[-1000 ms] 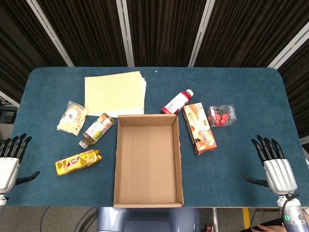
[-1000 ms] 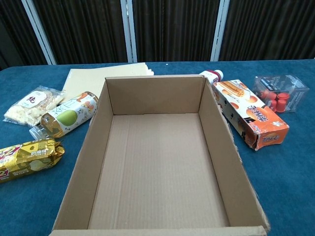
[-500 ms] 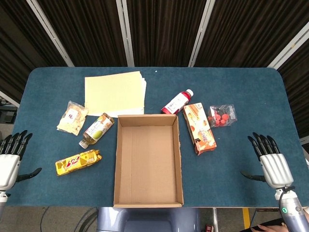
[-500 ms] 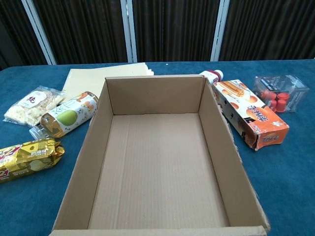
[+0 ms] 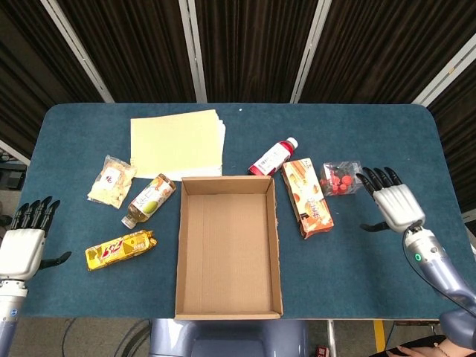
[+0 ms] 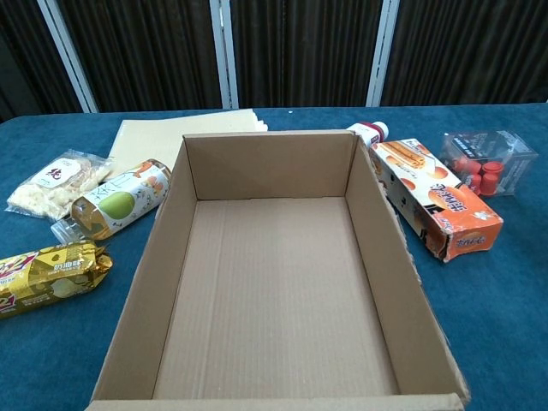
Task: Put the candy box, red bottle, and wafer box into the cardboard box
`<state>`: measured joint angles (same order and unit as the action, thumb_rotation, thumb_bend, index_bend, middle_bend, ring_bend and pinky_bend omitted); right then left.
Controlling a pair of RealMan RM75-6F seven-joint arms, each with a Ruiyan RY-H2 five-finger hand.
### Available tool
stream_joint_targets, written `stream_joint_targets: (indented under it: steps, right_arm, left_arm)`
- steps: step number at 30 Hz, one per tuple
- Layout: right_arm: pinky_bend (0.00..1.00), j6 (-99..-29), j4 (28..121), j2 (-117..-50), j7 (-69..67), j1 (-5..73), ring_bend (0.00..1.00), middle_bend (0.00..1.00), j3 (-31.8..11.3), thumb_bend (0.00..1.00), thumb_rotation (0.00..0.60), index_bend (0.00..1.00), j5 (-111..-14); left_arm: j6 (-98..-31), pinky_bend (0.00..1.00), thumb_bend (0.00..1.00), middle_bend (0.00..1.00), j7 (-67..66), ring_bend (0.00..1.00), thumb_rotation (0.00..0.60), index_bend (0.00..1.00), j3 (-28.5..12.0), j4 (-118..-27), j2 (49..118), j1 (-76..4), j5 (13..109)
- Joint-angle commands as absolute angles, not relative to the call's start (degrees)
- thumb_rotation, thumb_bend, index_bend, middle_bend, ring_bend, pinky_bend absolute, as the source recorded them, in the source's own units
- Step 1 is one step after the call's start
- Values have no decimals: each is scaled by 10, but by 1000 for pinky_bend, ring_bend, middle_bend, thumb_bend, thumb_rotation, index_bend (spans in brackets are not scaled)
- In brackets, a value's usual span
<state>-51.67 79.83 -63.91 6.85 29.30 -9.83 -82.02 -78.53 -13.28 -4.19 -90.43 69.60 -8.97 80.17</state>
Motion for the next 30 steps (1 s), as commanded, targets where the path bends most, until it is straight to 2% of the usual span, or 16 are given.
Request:
stream_joint_targets:
  steps: [1, 6, 12, 26, 30]
  right_arm:
    - [0, -451, 758, -647, 109, 340, 0, 0, -111, 86, 600, 0, -794]
    - [0, -376, 711, -669, 129, 387, 0, 0, -114, 87, 600, 0, -759]
    - [0, -310, 624, -727, 135, 435, 0, 0, -98, 87, 600, 0, -747]
    - [0, -247, 473, -810, 86, 494, 0, 0, -71, 90, 600, 0, -771]
    - [0, -234, 440, -827, 73, 505, 0, 0, -66, 122, 600, 2, -777]
  left_arm:
    - [-772, 0, 0, 0, -173, 0, 537, 0, -55, -890, 717, -98, 766]
    - [-760, 0, 0, 0, -211, 0, 535, 0, -64, -879, 738, -105, 727]
    - [-769, 0, 0, 0, -253, 0, 535, 0, -71, -864, 760, -109, 703]
    - [-746, 0, 0, 0, -303, 0, 536, 0, -82, -835, 794, -130, 647]
    - [-741, 0, 0, 0, -310, 0, 534, 0, -85, -829, 799, -134, 635]
